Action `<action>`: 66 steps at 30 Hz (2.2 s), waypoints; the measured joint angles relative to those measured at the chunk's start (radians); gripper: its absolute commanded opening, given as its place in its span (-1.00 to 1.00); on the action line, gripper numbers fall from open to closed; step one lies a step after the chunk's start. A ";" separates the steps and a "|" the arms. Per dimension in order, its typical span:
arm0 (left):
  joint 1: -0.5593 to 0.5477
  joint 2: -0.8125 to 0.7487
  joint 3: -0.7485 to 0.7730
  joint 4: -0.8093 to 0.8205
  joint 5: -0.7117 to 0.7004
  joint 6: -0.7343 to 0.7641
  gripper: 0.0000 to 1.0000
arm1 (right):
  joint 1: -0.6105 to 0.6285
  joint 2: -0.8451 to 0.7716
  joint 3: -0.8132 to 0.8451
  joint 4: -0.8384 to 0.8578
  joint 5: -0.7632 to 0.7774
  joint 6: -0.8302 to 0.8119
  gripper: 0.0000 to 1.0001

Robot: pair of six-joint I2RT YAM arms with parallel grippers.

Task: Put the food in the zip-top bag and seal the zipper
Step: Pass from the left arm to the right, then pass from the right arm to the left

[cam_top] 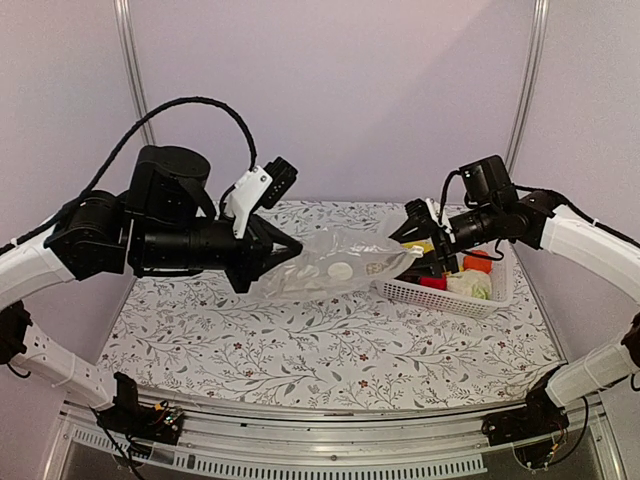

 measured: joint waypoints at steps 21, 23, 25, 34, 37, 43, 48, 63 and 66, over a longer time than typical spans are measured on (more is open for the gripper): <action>0.027 -0.034 -0.055 0.014 0.019 0.003 -0.98 | 0.000 0.027 -0.028 0.142 0.007 0.114 -1.00; 0.059 -0.044 -0.072 0.015 0.019 0.002 -0.84 | 0.000 0.027 -0.028 0.147 0.012 0.119 -1.00; 0.102 -0.044 -0.081 0.016 0.015 -0.006 -0.62 | 0.000 0.027 -0.027 0.149 0.027 0.130 -1.00; 0.403 0.061 -0.015 0.030 -0.085 -0.021 0.27 | 0.000 0.129 0.109 0.160 0.016 0.430 -1.00; 0.536 0.146 0.077 0.062 -0.168 -0.008 0.42 | 0.000 0.206 0.115 0.204 -0.018 0.612 -1.00; 0.521 0.200 0.150 0.127 -0.371 -0.056 0.48 | 0.000 0.361 0.130 0.298 -0.069 0.970 -1.00; 0.328 0.167 0.089 0.179 -0.496 -0.165 0.20 | -0.003 0.445 0.154 0.397 -0.085 1.184 -1.00; 0.229 0.496 0.103 0.152 -0.348 -0.405 -0.17 | -0.007 0.496 0.124 0.597 -0.093 1.432 -1.00; 0.235 0.519 0.139 0.154 -0.303 -0.402 -0.16 | -0.007 0.496 0.114 0.599 -0.092 1.435 -1.00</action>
